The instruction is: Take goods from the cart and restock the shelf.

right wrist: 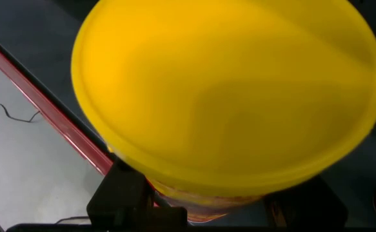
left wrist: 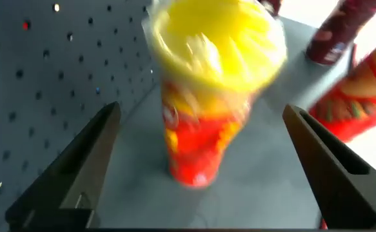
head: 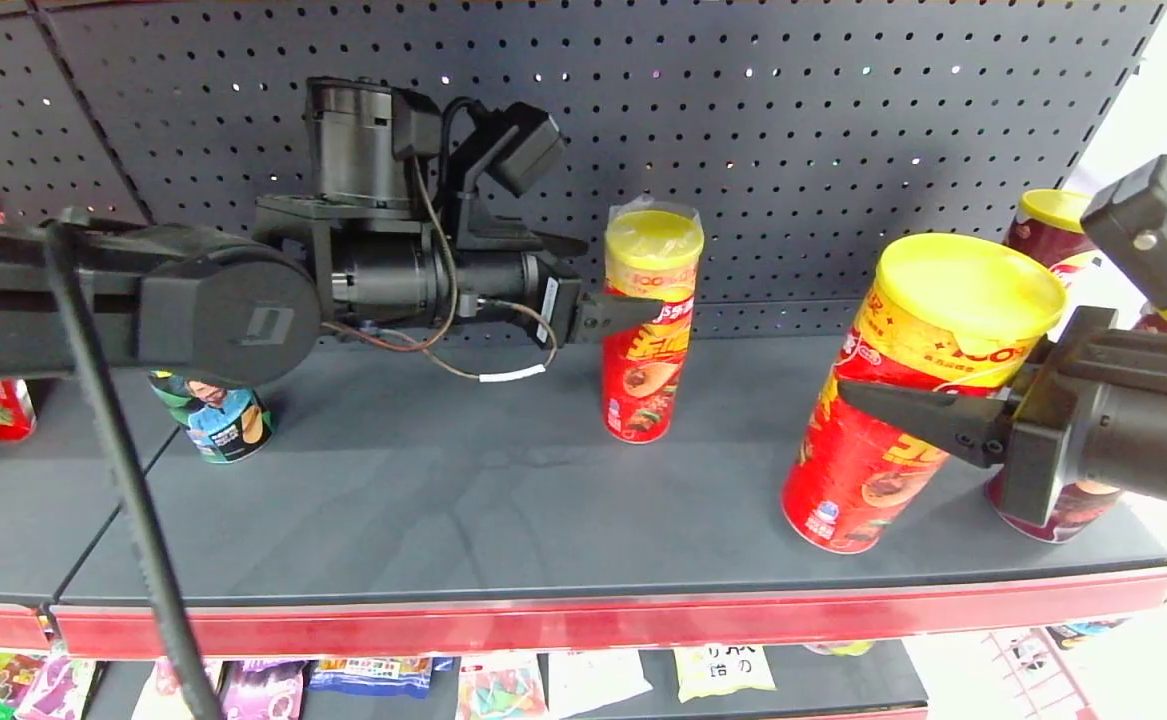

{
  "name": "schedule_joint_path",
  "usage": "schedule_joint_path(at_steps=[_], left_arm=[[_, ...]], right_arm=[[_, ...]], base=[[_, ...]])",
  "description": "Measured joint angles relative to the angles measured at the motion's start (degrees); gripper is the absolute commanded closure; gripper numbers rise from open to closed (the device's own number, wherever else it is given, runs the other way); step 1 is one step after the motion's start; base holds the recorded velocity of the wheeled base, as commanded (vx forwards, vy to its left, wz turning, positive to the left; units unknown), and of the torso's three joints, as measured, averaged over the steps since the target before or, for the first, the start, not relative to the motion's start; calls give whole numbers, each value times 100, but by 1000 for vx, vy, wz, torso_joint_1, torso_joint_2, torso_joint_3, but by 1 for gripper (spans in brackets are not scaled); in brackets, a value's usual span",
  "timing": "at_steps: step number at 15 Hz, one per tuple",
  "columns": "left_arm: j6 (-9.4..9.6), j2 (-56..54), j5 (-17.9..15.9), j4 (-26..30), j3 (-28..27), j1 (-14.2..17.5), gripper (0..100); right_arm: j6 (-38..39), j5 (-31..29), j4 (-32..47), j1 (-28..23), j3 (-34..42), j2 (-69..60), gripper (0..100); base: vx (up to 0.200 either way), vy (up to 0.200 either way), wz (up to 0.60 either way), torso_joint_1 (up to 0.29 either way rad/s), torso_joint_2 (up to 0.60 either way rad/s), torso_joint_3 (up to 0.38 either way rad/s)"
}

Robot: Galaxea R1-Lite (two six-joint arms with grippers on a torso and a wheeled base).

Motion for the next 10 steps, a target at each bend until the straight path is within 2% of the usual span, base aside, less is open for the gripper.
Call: schedule_joint_path(at_steps=[4, 10], left_arm=[[-40, 479, 174, 0, -558, -174, 0], [-52, 769, 319, 5, -735, -317, 0]], right_arm=[[-2, 9, -2, -74, -2, 21, 100], [0, 11, -2, -107, -12, 30, 100]], base=[[0, 0, 0, 0, 0, 0], [0, 0, 0, 0, 0, 0]])
